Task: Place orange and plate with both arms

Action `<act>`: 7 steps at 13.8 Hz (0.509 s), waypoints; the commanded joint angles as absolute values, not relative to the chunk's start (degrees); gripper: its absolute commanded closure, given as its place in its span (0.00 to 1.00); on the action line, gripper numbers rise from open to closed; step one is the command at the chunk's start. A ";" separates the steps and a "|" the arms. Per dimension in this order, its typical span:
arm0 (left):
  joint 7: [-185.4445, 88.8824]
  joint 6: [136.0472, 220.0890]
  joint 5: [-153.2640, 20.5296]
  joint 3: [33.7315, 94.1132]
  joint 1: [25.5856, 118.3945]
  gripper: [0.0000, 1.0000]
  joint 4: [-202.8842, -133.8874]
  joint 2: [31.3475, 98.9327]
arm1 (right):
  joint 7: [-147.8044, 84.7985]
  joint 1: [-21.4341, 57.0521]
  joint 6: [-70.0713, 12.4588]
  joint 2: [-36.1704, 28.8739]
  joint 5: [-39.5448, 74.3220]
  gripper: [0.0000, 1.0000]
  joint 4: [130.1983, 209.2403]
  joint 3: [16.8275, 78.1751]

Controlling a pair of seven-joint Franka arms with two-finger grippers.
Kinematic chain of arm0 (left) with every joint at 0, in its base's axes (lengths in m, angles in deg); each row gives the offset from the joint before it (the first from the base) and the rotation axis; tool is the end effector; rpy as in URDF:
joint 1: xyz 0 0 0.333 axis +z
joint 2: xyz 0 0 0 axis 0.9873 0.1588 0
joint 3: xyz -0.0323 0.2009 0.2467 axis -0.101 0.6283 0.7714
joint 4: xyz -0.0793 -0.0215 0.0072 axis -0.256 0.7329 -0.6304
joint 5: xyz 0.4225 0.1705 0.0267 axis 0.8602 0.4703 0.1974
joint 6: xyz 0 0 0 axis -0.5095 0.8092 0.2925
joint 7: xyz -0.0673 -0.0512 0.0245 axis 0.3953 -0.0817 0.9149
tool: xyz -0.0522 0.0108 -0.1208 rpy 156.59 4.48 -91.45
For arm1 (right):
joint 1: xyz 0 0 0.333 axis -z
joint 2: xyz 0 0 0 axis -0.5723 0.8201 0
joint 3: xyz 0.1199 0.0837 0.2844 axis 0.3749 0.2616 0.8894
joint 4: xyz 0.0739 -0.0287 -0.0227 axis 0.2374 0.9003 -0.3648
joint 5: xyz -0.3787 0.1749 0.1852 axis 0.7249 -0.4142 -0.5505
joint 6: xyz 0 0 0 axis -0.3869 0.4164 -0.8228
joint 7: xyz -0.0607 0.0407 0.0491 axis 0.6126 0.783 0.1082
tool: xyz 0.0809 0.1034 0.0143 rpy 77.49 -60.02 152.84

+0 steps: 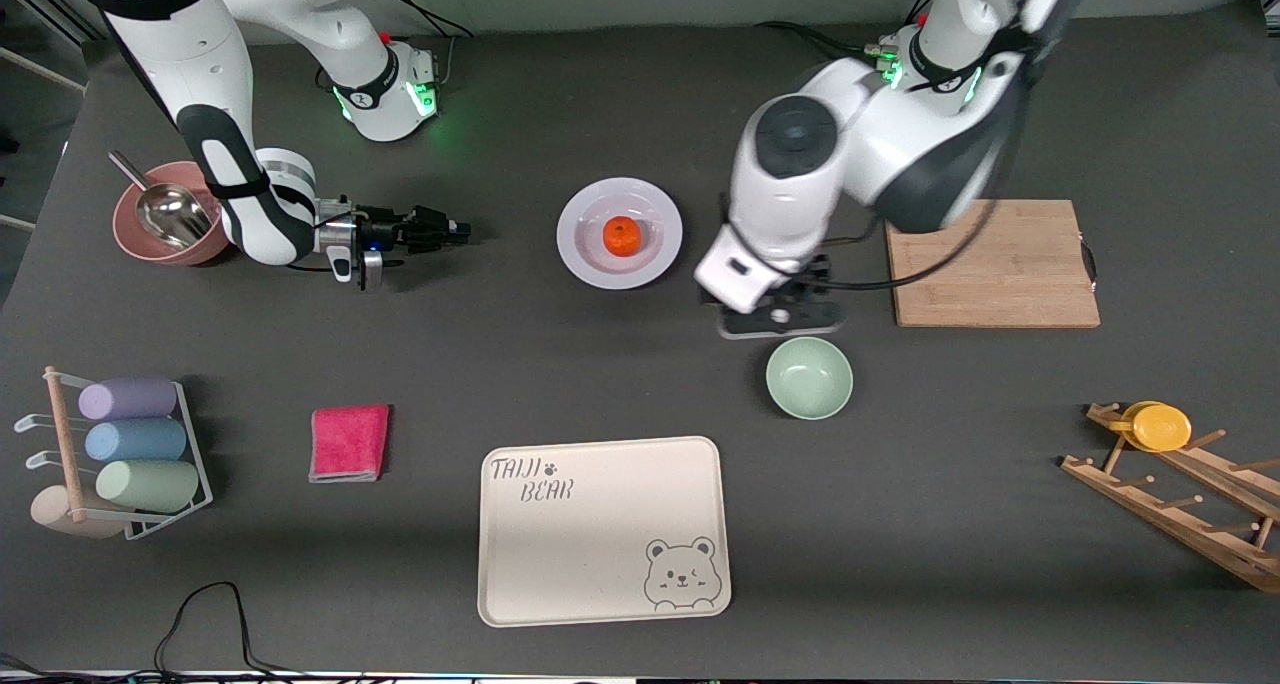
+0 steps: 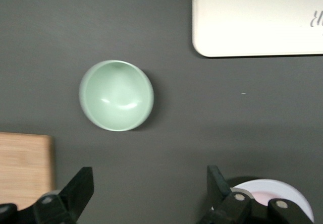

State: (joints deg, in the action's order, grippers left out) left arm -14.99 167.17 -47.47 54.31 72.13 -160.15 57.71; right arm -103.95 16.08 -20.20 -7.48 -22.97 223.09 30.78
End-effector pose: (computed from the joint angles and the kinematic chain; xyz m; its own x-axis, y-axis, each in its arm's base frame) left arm 0.5940 -0.3835 0.4244 0.9997 0.0245 -0.0057 0.0244 -0.9993 -0.0289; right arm 0.3350 0.0501 0.0467 0.9919 0.1094 -0.0643 -0.0097 -0.4400 -0.8980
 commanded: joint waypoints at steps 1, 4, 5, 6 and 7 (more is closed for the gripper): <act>-30.33 160.77 -53.40 53.77 81.88 0.00 -161.13 52.19 | -105.75 15.75 -19.27 -6.72 -24.25 0.67 222.66 30.54; -41.25 157.24 -54.47 54.04 90.86 0.00 -161.22 48.40 | -108.46 15.66 -19.27 -4.62 -25.65 0.65 222.40 30.63; -44.68 156.97 -54.47 54.04 93.67 0.00 -161.31 47.70 | -108.65 15.66 -18.83 -4.26 -26.01 0.65 222.40 30.80; -48.28 156.88 -54.65 54.04 96.74 0.00 -161.40 47.34 | -108.91 15.57 -18.40 -3.83 -26.10 0.65 222.31 30.89; -51.19 156.97 -54.74 54.04 98.95 0.00 -161.40 46.99 | -108.91 15.57 -18.13 -3.65 -26.36 0.65 222.31 31.06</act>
